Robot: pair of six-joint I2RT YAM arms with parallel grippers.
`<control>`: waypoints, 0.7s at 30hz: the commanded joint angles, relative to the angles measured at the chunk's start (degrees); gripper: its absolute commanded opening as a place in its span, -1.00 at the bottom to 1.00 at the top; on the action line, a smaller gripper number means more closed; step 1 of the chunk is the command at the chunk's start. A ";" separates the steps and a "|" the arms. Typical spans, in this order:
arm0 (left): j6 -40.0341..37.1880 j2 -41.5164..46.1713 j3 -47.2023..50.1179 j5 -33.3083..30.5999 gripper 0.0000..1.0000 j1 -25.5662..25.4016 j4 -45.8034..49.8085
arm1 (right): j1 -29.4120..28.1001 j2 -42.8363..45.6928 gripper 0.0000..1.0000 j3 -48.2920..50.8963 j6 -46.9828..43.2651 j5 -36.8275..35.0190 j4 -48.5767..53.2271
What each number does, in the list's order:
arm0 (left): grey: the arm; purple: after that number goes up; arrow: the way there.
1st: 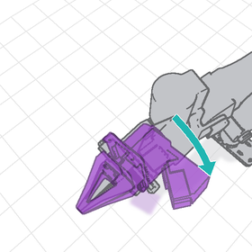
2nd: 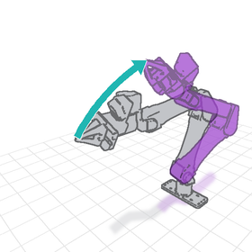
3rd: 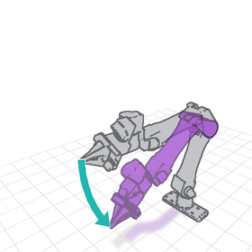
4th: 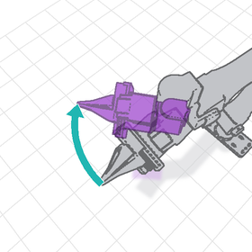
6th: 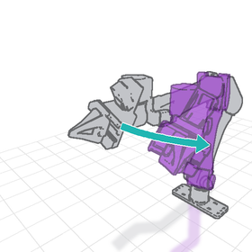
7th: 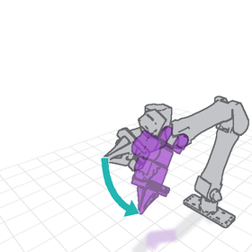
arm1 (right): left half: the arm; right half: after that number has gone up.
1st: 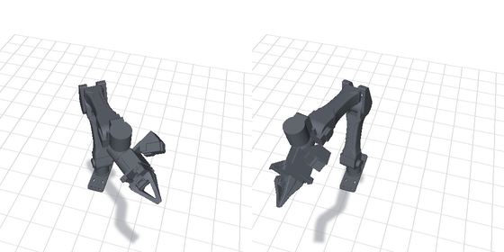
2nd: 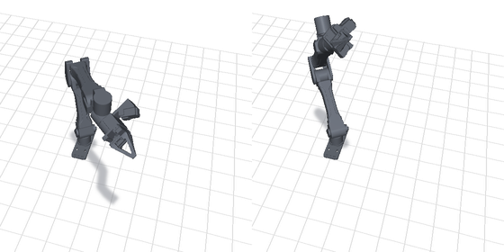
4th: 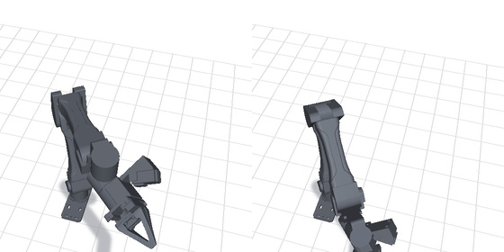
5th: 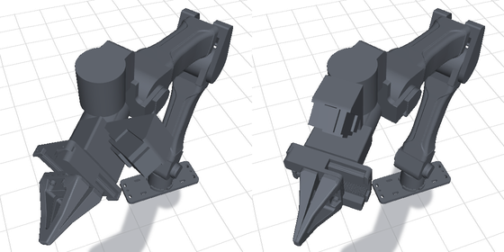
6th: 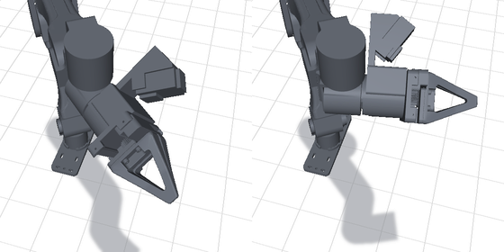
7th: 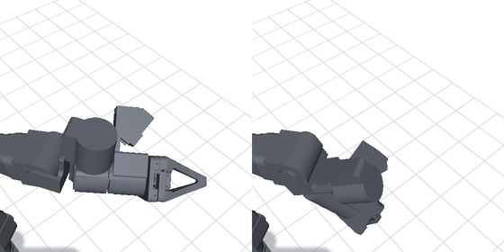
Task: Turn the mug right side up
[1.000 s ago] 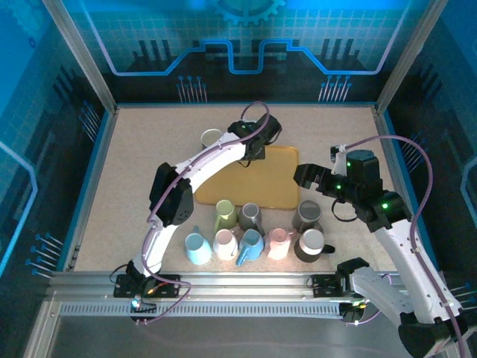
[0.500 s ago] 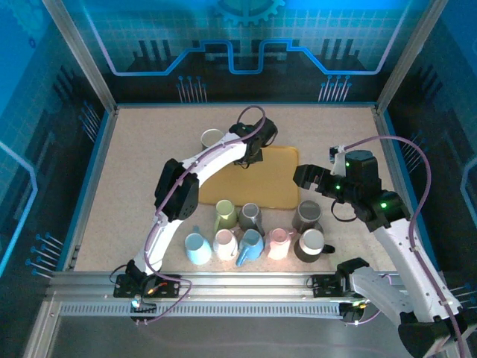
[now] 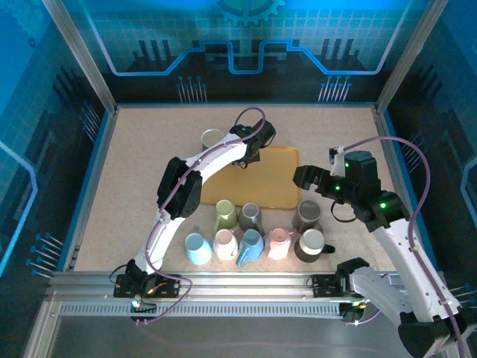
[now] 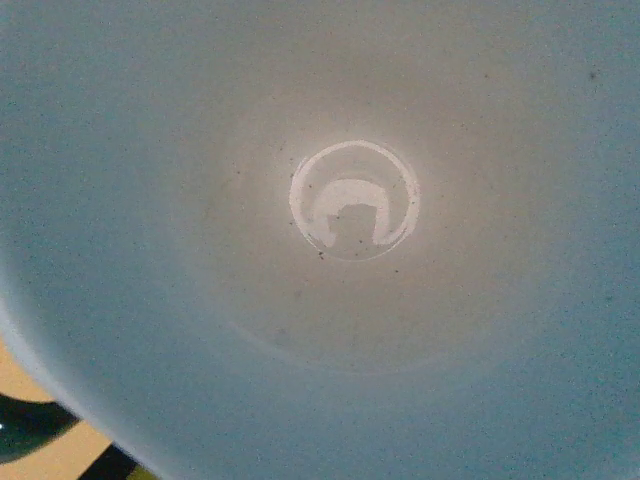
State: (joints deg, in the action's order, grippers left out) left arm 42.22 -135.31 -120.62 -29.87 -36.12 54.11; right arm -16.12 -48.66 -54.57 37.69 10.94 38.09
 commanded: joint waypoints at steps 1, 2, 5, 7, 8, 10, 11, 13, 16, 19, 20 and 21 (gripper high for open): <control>1.96 -1.15 -1.56 -4.01 -0.69 0.91 -0.45 | -0.48 0.68 0.96 1.08 0.60 0.16 -0.11; 2.09 -1.19 -1.55 -4.05 -0.67 1.02 -0.62 | -0.49 0.68 0.96 1.13 0.75 0.46 -0.20; 2.36 -1.19 -1.29 -4.20 -0.62 1.32 -1.10 | -0.49 0.60 0.96 1.05 0.98 0.92 -0.31; 2.41 -1.19 -1.24 -4.42 -0.47 1.35 -1.11 | -0.47 0.59 0.96 0.80 0.81 0.75 -0.06; 2.43 -1.04 -1.13 -4.42 -0.37 1.38 -1.19 | -0.48 0.59 0.96 0.70 0.74 0.77 0.01; 2.82 -0.56 -0.58 -4.66 -0.25 1.36 -1.49 | -0.48 0.59 0.96 0.55 0.70 0.91 -0.16; 2.81 -0.13 0.08 -4.41 -0.22 1.33 -2.30 | -0.42 0.50 0.96 0.51 0.62 1.00 -0.27; 2.79 0.93 1.47 -3.45 -0.13 1.33 -3.85 | -0.47 0.17 0.96 0.42 0.49 0.95 -0.23; 2.58 2.71 3.13 -2.32 -0.08 1.27 -5.35 | -0.43 -0.29 0.96 -0.15 -0.02 1.10 0.18; 2.00 5.41 5.89 -1.29 -0.07 0.94 -7.62 | -0.45 -0.43 0.96 -1.18 -0.97 0.97 0.83; 1.57 6.71 6.98 -0.84 -0.07 0.80 -8.71 | -0.49 -0.38 0.96 -1.61 -1.40 1.26 1.04; 1.15 7.78 7.93 -0.70 -0.07 0.55 -9.55 | -0.45 -0.38 0.96 -2.02 -1.71 1.58 1.18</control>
State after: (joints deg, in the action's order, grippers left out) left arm 44.05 -133.58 -114.56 -31.48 -35.07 47.62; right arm -16.12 -49.12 -54.11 37.54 11.20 38.17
